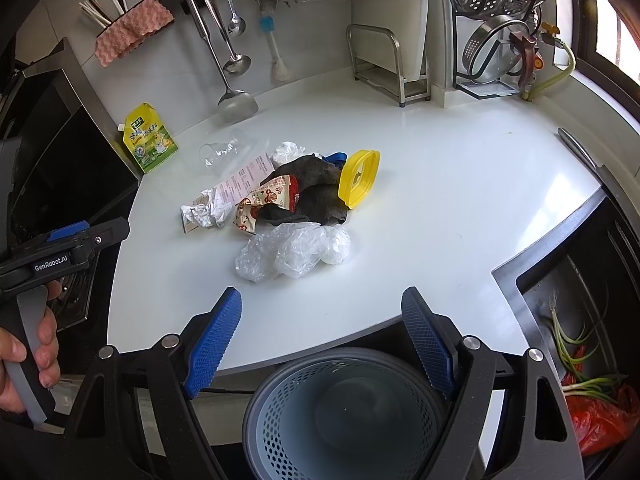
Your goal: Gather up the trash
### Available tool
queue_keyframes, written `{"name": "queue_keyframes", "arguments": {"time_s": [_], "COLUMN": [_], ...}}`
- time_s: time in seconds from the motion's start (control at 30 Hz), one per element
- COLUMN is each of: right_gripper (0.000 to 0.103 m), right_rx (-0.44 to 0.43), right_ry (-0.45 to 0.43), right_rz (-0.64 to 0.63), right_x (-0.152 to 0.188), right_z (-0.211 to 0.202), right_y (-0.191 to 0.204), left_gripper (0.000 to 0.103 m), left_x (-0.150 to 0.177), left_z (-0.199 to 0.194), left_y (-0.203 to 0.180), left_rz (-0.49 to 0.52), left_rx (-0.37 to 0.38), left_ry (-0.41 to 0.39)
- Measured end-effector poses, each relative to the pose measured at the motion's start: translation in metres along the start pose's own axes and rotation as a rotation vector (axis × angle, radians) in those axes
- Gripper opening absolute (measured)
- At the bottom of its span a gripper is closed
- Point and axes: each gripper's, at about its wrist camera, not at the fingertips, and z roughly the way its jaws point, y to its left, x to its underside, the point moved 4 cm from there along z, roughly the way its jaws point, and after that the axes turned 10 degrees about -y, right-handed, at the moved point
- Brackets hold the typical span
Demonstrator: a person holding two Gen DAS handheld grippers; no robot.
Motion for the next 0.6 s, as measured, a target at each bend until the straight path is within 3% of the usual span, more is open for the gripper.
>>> {"name": "queue_keyframes", "arguments": {"time_s": [0.6], "right_gripper": [0.078], "right_rx": [-0.013], "right_ry": [0.027], "right_rz": [-0.015], "right_x": [0.0], "right_z": [0.014], "right_y": [0.013], "left_gripper": [0.097], "left_x": [0.004], "left_z": [0.007], "left_y": [0.014], "left_rz": [-0.014], "left_rx": [0.0], "left_ry": [0.022]}}
